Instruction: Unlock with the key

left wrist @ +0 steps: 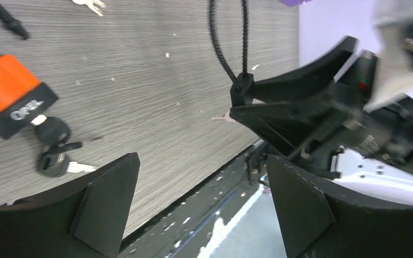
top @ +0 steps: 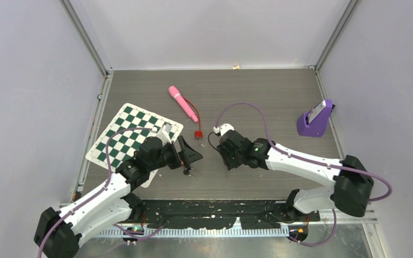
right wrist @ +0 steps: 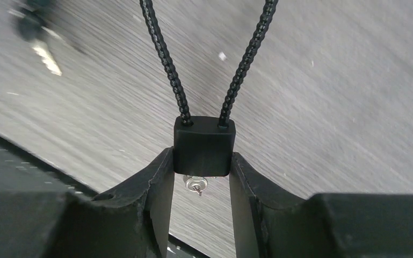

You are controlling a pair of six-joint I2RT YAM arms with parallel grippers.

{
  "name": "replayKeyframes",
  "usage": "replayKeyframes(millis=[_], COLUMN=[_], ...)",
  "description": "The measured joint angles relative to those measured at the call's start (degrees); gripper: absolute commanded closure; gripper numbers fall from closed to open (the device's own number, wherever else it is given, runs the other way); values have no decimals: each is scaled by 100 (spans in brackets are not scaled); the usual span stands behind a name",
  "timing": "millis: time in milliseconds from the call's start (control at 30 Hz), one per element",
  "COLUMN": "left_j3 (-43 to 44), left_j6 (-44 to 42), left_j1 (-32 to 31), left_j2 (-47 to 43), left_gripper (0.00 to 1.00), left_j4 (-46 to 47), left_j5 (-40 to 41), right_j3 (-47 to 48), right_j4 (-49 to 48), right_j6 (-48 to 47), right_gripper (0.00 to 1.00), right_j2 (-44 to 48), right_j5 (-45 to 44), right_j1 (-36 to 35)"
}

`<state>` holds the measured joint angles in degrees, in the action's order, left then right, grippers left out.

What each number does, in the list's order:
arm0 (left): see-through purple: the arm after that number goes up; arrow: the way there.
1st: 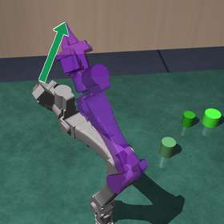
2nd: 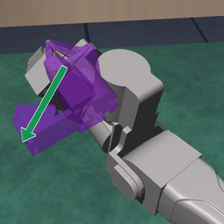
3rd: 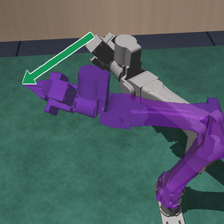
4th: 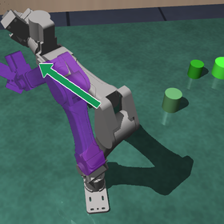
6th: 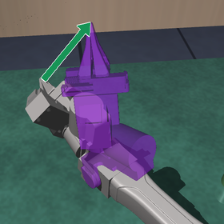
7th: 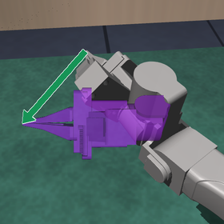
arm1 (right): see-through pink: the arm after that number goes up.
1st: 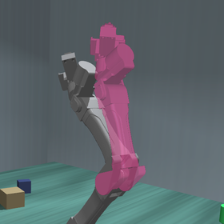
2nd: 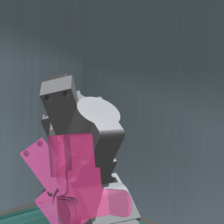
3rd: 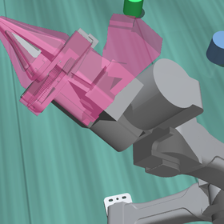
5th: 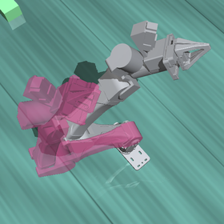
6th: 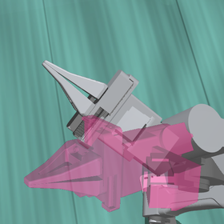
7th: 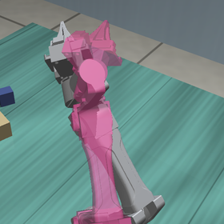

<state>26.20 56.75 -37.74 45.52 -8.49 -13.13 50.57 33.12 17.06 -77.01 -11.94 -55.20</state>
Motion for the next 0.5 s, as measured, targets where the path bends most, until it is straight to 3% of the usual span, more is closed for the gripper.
replayKeyframes(millis=[233,500], left_j3=[-278,-278], left_j6=[717,1126], left_j1=[-2,-96], left_j2=[658,1141], left_gripper=[10,24], left_j4=[1580,2879], left_j5=[-348,-525], right_j3=[208,435], right_j4=[-608,-826], right_j6=[-31,-31], right_gripper=[94,94], right_j2=[800,796], right_j5=[164,348], right_j1=[-400,-634])
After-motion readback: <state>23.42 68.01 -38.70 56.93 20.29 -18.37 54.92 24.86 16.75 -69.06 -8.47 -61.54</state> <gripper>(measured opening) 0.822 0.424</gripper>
